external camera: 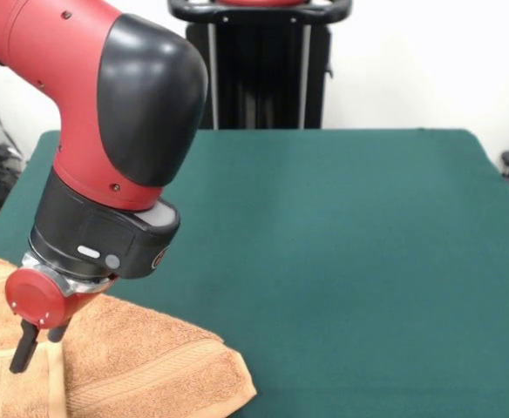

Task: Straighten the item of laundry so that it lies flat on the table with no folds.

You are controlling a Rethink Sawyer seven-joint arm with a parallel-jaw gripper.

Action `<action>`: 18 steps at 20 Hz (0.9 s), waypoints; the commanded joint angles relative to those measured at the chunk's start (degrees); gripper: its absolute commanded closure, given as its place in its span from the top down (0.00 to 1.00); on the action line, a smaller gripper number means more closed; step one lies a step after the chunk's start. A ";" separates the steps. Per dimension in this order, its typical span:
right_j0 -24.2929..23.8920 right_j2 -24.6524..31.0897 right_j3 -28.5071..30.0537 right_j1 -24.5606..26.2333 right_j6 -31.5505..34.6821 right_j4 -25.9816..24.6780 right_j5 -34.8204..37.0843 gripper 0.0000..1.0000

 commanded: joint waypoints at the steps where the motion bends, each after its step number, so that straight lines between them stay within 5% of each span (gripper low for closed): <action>1: 1.98 4.20 0.25 3.71 11.13 2.64 6.57 1.00; 18: 5.03 -2.19 -1.90 7.89 16.82 6.66 7.82 1.00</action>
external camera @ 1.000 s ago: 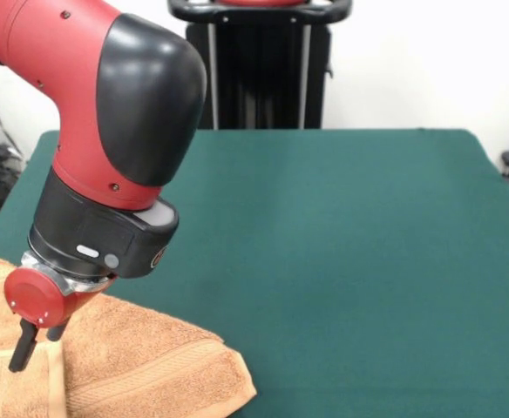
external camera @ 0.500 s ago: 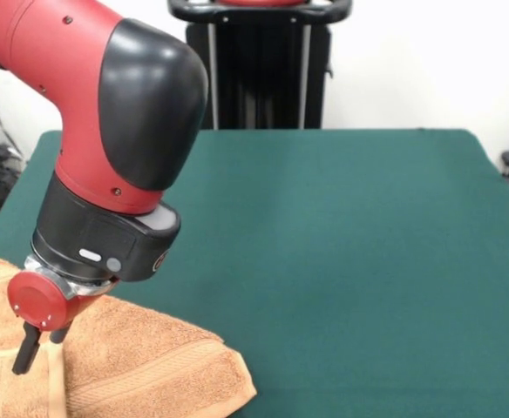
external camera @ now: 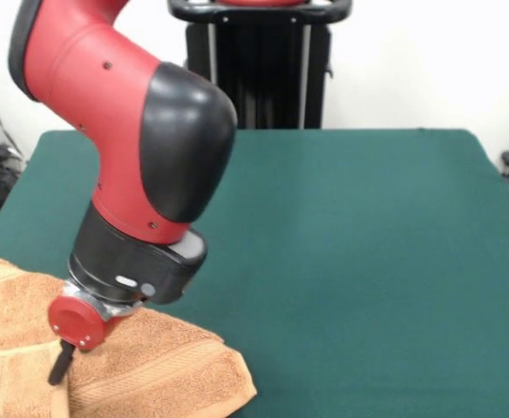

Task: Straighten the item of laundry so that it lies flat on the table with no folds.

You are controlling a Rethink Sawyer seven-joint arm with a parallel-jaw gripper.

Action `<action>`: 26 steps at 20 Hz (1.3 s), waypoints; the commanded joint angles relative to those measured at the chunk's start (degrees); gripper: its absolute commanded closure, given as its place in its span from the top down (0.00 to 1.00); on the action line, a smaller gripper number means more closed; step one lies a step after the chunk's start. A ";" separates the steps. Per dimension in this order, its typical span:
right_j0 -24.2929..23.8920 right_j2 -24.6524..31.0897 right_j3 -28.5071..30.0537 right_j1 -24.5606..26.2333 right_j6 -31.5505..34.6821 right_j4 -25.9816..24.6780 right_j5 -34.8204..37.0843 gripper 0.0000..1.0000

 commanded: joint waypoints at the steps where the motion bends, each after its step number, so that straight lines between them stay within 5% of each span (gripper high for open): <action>1: 2.76 0.71 -1.05 2.73 16.90 4.24 7.65 1.00; 26: 0.28 5.15 3.31 -0.82 6.97 3.25 4.87 1.00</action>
